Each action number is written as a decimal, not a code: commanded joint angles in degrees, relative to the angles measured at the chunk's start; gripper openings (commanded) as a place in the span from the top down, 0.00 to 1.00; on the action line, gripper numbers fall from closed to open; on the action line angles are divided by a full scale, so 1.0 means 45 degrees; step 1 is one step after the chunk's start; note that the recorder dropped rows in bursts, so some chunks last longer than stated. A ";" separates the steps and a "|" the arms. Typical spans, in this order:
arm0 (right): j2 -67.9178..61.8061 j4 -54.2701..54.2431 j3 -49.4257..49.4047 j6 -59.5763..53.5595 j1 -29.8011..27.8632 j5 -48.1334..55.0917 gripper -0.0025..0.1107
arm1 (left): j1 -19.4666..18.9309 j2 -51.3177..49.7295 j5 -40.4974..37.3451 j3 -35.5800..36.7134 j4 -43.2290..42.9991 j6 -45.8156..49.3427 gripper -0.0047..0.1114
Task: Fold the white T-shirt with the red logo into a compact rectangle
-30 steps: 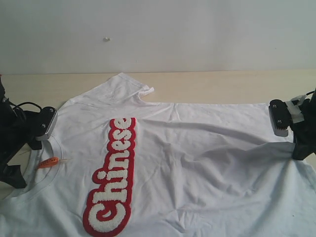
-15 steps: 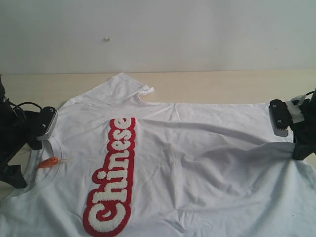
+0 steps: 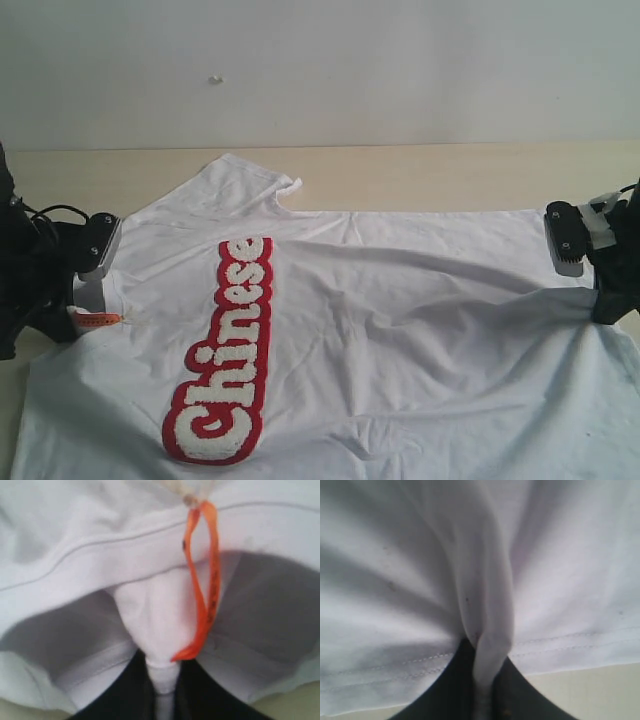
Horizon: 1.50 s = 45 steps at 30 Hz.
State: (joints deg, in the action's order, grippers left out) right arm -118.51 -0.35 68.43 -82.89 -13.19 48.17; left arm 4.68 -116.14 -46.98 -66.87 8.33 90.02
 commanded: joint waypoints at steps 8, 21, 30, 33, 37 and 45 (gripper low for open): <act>-0.1049 -0.0406 -0.0251 0.1127 -0.0025 0.0504 0.98 | 0.0049 -0.0381 -0.0522 0.0161 -0.0806 -0.0697 0.94; 0.0651 -0.1047 0.0137 0.0955 -0.0025 0.0746 0.98 | 0.0049 0.0858 -0.0610 0.0161 -0.1852 -0.0874 0.96; 0.3057 -0.3246 0.0137 -0.0369 -0.0025 0.0633 0.98 | 0.0049 0.2876 -0.1592 0.0161 -0.2184 -0.1463 0.96; 0.4125 -0.3470 0.0411 -0.0553 -0.0025 0.0669 0.98 | 0.0049 0.3738 -0.1889 0.0161 -0.4228 -0.2501 0.96; 0.5112 -0.3766 0.1275 -0.0525 -0.0025 0.1607 0.98 | -0.0160 0.4820 -0.1824 0.0161 -0.5096 -0.2818 0.96; 0.6688 -0.4535 0.1675 -0.0308 -0.0025 0.2346 0.98 | -0.0163 0.7261 -0.0468 -0.0108 -0.5089 -0.4660 0.96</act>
State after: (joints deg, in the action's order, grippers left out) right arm -90.40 -19.12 75.56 -84.66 -13.19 58.47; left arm 4.20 -86.08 -49.91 -66.16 -13.68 72.34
